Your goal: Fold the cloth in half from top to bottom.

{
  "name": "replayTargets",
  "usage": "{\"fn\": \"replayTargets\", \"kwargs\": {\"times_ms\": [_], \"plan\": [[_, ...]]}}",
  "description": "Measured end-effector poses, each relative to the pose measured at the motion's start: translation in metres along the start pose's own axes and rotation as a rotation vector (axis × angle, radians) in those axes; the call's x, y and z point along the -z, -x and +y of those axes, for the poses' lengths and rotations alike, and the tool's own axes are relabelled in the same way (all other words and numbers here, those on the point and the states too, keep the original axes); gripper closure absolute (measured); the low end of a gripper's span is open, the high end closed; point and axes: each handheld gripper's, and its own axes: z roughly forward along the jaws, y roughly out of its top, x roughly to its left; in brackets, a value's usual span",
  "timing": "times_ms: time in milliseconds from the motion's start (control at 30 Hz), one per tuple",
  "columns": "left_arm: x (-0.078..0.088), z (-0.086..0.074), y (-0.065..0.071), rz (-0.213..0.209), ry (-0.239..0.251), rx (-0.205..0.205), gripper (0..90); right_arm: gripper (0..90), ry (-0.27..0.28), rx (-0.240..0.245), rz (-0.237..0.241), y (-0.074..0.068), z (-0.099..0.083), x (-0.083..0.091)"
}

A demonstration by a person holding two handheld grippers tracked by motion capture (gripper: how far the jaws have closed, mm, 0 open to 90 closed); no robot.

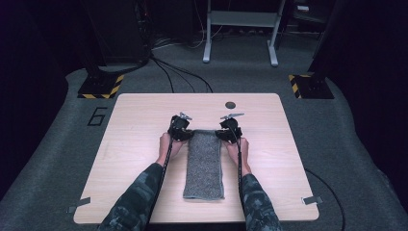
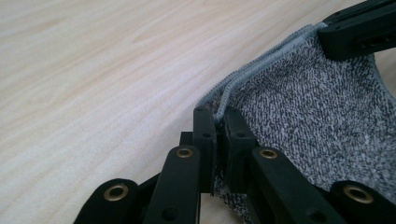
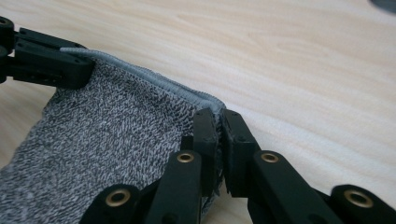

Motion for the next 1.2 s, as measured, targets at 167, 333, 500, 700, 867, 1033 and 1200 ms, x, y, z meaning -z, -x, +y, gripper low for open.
{"fn": "replayTargets", "kwargs": {"times_ms": [167,333,500,700,867,1033,1200], "plan": [[0.012,0.007,0.005,0.015,0.036,-0.018,85.8,85.5,0.043,0.038,-0.008,-0.005,0.006,0.015],[0.024,0.015,0.006,0.030,0.070,-0.040,86.0,85.6,0.091,0.079,-0.020,-0.009,0.016,0.029],[0.034,0.024,0.008,0.032,0.104,-0.040,86.0,85.7,0.119,0.074,-0.026,-0.010,0.023,0.040],[0.047,0.033,0.010,0.037,0.122,-0.066,86.1,85.7,0.157,0.083,-0.020,-0.011,0.031,0.055],[0.062,0.045,0.012,0.048,0.163,-0.067,86.2,85.7,0.188,0.089,-0.019,-0.014,0.039,0.069],[0.078,0.047,0.017,0.039,0.188,-0.082,86.1,85.7,0.205,0.102,-0.017,-0.017,0.043,0.081],[0.083,0.034,0.024,0.020,0.186,-0.099,86.0,85.6,0.210,0.124,-0.005,-0.024,0.033,0.089]]}}
